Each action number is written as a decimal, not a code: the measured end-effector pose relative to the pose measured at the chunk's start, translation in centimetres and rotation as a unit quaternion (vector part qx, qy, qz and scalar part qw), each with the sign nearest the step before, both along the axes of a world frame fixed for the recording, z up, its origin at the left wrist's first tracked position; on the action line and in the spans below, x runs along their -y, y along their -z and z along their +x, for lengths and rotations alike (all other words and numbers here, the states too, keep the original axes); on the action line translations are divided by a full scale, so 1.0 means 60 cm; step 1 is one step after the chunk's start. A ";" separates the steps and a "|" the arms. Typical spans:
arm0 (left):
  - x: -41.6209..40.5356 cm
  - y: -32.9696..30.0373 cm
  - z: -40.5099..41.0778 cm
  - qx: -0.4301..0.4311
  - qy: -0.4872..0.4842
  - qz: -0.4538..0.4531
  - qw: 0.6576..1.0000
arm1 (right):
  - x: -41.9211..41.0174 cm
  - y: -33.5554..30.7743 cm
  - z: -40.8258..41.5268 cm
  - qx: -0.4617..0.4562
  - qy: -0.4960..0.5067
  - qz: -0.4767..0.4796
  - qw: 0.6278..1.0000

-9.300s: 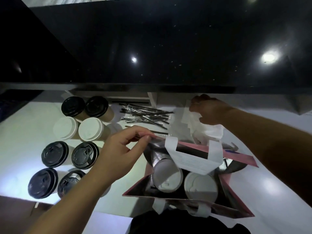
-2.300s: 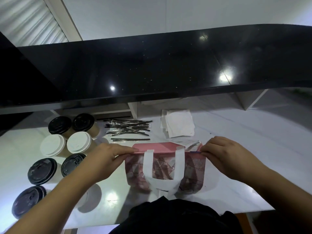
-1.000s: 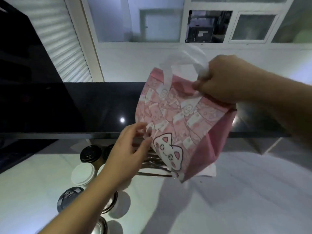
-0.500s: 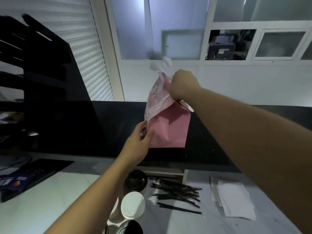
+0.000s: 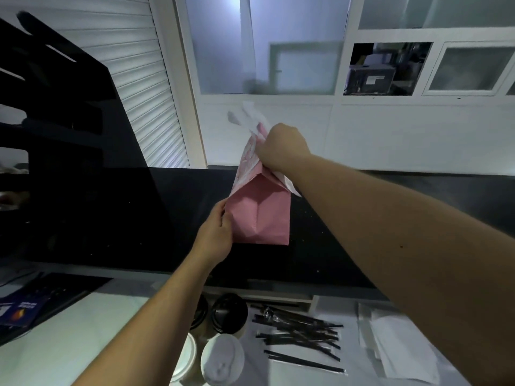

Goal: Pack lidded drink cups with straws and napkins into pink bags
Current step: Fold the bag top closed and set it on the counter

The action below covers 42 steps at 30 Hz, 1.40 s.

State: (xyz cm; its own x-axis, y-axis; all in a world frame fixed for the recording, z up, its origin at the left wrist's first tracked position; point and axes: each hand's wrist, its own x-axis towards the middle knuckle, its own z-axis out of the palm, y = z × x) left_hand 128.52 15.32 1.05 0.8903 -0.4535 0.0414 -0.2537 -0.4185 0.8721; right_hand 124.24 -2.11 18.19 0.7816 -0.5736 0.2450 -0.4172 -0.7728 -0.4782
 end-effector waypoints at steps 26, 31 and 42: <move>0.076 -0.023 -0.443 0.240 0.179 0.104 0.948 | -0.027 0.240 -0.609 -0.099 0.149 -0.045 0.983; 0.123 -0.005 -0.589 0.277 0.260 0.139 0.914 | -0.036 0.259 -0.774 -0.109 0.217 -0.056 0.969; 0.155 0.010 -1.005 0.371 0.418 0.160 0.814 | -0.097 0.286 -1.229 -0.116 0.370 -0.012 0.922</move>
